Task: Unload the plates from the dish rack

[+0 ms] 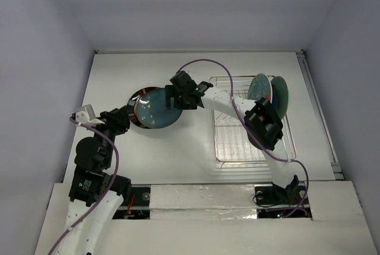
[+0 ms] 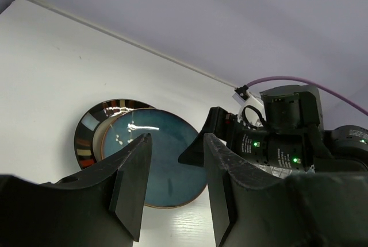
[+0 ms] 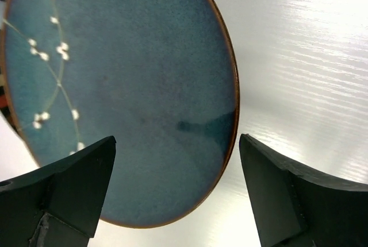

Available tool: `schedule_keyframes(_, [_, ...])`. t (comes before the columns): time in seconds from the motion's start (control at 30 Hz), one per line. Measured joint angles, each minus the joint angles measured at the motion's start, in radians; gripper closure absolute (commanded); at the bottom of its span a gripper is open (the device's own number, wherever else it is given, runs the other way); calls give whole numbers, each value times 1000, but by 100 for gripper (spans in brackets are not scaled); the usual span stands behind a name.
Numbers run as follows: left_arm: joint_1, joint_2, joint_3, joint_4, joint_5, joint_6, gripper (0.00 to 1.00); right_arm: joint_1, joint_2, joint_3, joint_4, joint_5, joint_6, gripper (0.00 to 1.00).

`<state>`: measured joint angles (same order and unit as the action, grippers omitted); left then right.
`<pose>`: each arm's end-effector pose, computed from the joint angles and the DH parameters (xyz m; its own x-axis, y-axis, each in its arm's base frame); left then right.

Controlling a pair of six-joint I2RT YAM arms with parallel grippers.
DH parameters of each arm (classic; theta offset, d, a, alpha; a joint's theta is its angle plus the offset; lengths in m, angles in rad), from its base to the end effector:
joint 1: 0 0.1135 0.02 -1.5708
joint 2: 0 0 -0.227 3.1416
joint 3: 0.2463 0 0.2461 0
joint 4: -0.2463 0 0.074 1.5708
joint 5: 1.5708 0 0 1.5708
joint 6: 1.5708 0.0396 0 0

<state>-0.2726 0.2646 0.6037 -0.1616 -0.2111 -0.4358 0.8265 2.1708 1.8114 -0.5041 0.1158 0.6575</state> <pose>0.1149 -0.0235 0.3287 0.1269 -0.4641 -0.8767 0.1304 0.8840 -0.4490 0.3193 0.3399 0.1869 -0.8230 0.0025 -0.5680 -0.2233 0.9180 0.3276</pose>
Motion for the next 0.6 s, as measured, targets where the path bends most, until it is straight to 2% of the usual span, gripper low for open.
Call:
schedule_keyframes(0.17, [0,0,0,0,0,0,62,0,16,9,-16,-4,-27,6])
schedule_keyframes(0.27, [5,0,0,0,0,0,62,0,15,9,-9,-12,-38,15])
schedule_keyframes(0.37, [9,0,0,0,0,0,62,0,15,15,-14,-26,-40,18])
schedule_keyframes(0.6, [13,0,0,0,0,0,62,0,30,147,-71,-31,-40,20])
